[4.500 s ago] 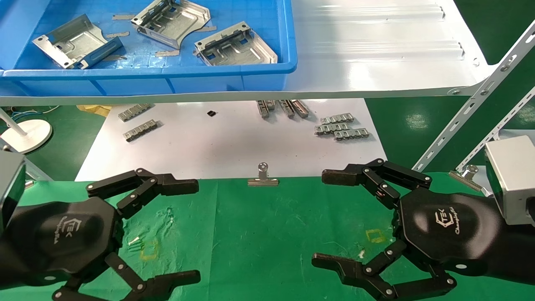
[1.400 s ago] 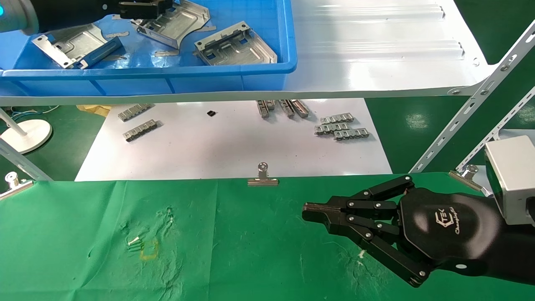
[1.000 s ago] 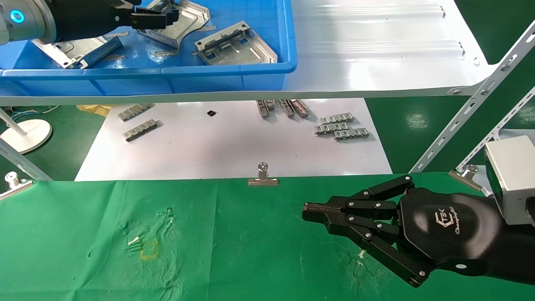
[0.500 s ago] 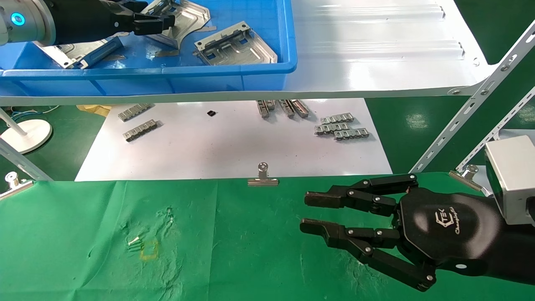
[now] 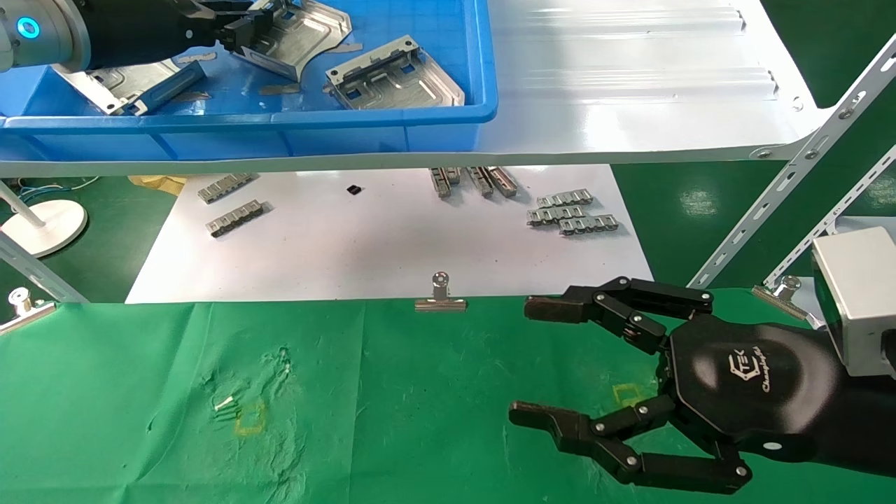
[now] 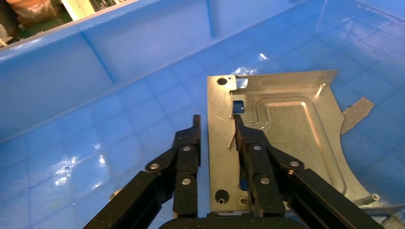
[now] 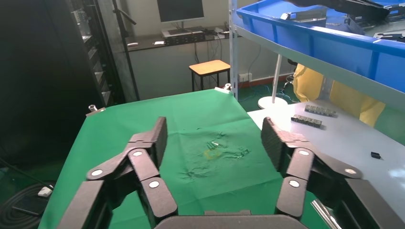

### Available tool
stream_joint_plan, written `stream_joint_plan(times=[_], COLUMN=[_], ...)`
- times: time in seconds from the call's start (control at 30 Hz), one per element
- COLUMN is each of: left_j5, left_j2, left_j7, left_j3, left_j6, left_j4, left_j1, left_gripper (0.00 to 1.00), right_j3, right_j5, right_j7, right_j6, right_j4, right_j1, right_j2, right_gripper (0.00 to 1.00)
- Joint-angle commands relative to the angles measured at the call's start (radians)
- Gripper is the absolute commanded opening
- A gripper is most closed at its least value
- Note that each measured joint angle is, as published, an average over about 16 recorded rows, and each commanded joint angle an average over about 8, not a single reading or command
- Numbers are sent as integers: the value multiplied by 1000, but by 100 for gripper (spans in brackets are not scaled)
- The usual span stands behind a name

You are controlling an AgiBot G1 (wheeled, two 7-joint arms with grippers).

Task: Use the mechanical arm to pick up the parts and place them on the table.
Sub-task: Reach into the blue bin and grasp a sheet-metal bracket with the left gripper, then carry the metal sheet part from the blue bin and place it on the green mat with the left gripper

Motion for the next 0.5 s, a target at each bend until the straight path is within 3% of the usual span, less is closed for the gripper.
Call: stream_joint_plan(times=[0.03,0.27,0.5], left_j5=[1,-34,-73], left_j2=[2,-29,-98], left_j7=[0,36,128], left_j3=[1,-23,-42], left_j6=[-10,93,406], left_j4=[1,-40,-101], left_j1=[2,-18,-26], left_gripper=[0,0,0], right_j3=[0,0,0], right_j5=[0,0,0], right_j7=[0,0,0], right_j6=[0,0,0], right_j4=[0,0,0], right_j1=[0,0,0], right_j2=[0,0,0], right_gripper=[100,100,100])
